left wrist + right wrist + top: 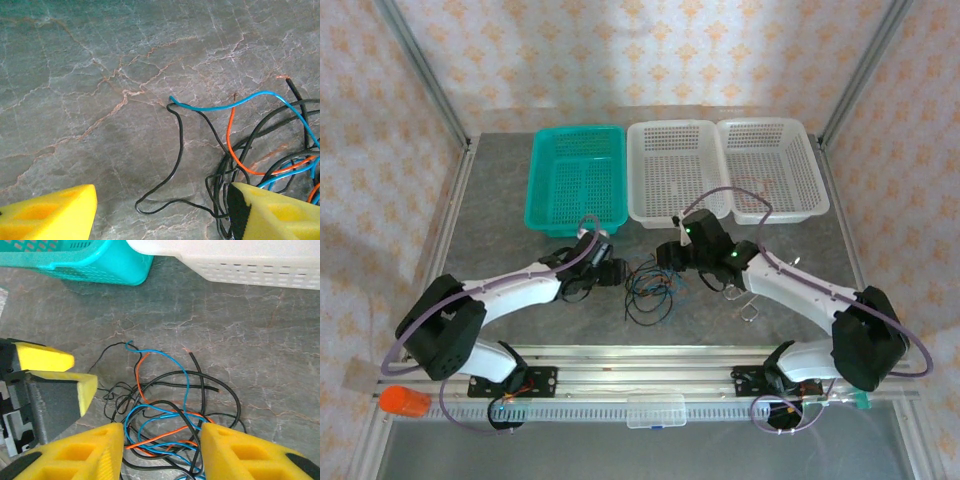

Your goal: Untangle the cables

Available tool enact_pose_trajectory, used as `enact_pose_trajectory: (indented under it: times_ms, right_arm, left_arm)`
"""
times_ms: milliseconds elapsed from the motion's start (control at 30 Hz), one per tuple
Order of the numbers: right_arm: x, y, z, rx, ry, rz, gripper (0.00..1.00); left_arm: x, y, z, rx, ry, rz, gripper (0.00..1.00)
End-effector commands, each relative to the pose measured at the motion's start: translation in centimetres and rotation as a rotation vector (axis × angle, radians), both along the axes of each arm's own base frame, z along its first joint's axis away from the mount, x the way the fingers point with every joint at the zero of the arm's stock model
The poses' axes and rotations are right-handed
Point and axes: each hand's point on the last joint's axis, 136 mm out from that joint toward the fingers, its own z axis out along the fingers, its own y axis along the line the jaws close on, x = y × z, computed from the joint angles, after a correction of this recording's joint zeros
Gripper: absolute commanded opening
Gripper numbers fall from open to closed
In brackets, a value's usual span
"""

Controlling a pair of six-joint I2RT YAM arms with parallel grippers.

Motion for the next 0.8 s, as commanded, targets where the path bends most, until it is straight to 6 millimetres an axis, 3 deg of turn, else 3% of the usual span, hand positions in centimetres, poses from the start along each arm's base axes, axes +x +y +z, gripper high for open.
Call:
enact_pose_trajectory:
  times_ms: [0,367,600,767]
  right_arm:
    - [0.6,1.2,2.2,0.083,-0.075,0.022,0.44]
    - [0.8,0.7,2.1,0.068,-0.094,0.002,0.42]
    - [1.5,0.0,1.7,0.048,-0.102,-0.056,0.38]
    - [2.9,-0.9,2.5,0.017,-0.138,-0.138,0.37]
  left_arm:
    - [1.5,0.1,0.6,0.072,-0.024,-0.026,0.69]
    - [2.6,-0.3,-0.2,0.141,-0.001,-0.060,0.54]
    - [1.6,-0.2,-1.0,0.142,0.023,-0.085,0.51]
    - [1.4,0.0,-1.3,0.140,0.022,-0.080,0.43]
